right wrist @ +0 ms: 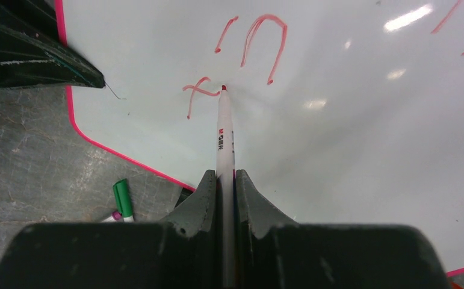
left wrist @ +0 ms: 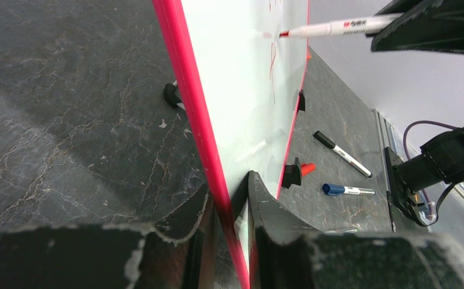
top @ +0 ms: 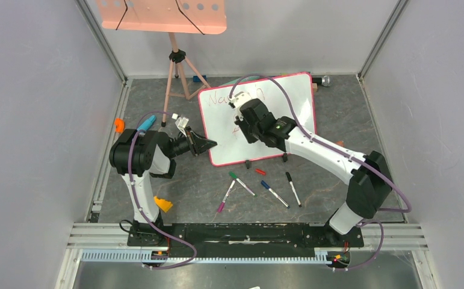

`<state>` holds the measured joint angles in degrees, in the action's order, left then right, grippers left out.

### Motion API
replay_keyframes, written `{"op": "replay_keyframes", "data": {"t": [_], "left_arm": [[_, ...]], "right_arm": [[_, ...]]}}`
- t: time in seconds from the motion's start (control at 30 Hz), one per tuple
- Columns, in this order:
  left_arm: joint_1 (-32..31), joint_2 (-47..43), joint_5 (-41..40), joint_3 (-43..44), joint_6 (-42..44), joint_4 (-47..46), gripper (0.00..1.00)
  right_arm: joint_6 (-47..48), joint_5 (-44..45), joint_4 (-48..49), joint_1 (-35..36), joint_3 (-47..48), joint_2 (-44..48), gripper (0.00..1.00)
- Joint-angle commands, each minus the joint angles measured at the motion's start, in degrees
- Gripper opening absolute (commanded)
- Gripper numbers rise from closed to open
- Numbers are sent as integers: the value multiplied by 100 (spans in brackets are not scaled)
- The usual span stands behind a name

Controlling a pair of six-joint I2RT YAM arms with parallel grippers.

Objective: Write a sentence on the whiteboard

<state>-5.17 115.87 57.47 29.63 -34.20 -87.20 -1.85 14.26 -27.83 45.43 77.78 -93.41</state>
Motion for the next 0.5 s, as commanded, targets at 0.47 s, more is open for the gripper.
{"op": "replay_keyframes", "data": {"t": [0.47], "left_arm": [[95,117,-879,24,598,-201,7]], "right_arm": [[123,15,700,-61,-248,743,0]]}}
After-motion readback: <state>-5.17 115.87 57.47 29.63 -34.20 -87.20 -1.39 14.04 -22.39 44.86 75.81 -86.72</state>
